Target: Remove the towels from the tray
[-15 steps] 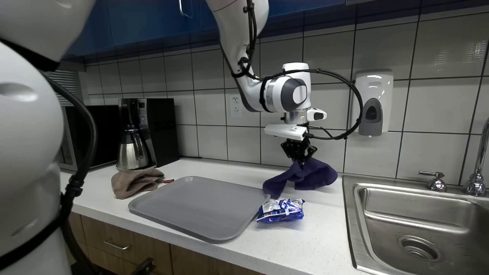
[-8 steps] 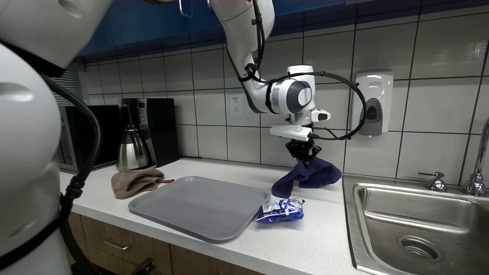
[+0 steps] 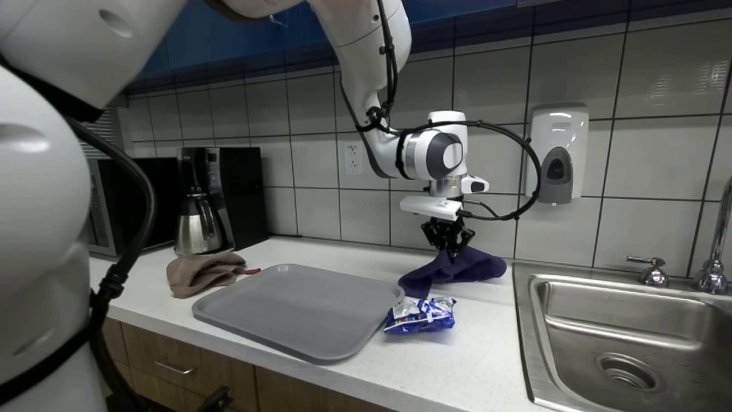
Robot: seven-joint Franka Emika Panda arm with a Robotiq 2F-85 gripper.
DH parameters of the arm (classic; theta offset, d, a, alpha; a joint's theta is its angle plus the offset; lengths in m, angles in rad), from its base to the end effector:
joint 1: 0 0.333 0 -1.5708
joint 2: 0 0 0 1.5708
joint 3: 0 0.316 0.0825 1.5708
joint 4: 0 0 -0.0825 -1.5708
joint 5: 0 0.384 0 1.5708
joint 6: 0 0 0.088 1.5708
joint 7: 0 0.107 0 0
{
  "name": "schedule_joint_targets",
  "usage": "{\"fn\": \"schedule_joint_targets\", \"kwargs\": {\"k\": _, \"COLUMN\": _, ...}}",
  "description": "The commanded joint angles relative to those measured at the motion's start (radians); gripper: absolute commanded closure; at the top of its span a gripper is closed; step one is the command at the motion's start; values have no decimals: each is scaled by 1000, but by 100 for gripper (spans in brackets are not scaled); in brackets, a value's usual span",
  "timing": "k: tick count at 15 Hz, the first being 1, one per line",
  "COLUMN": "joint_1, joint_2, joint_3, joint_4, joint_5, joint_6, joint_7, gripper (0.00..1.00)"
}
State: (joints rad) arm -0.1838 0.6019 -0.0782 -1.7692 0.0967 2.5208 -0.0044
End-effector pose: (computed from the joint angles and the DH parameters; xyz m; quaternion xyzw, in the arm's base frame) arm 0.6546 -0.1713 0.2371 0.9847 -0.1564 0.0767 0.0007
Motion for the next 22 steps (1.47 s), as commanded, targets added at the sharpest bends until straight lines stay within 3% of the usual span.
{"fn": "schedule_joint_targets", "kwargs": {"k": 1, "joint_1": -23, "joint_2": 6, "joint_3": 22, "joint_4": 32, "joint_5": 18, "joint_6": -55, "joint_7": -44, "gripper": 50}}
{"fn": "schedule_joint_targets", "kwargs": {"k": 6, "joint_1": -20, "joint_2": -19, "joint_3": 27, "joint_4": 6, "joint_5": 20, "joint_6": -50, "joint_7": -57, "gripper": 11}}
{"fn": "schedule_joint_targets", "kwargs": {"k": 8, "joint_1": -18, "joint_2": -30, "joint_3": 31, "joint_4": -7, "joint_5": 21, "joint_6": -46, "joint_7": -62, "gripper": 0}}
{"fn": "schedule_joint_targets", "kwargs": {"k": 22, "joint_1": 33, "joint_2": -161, "joint_3": 66, "joint_4": -169, "joint_5": 15, "joint_6": -29, "joint_7": -47, "gripper": 0}}
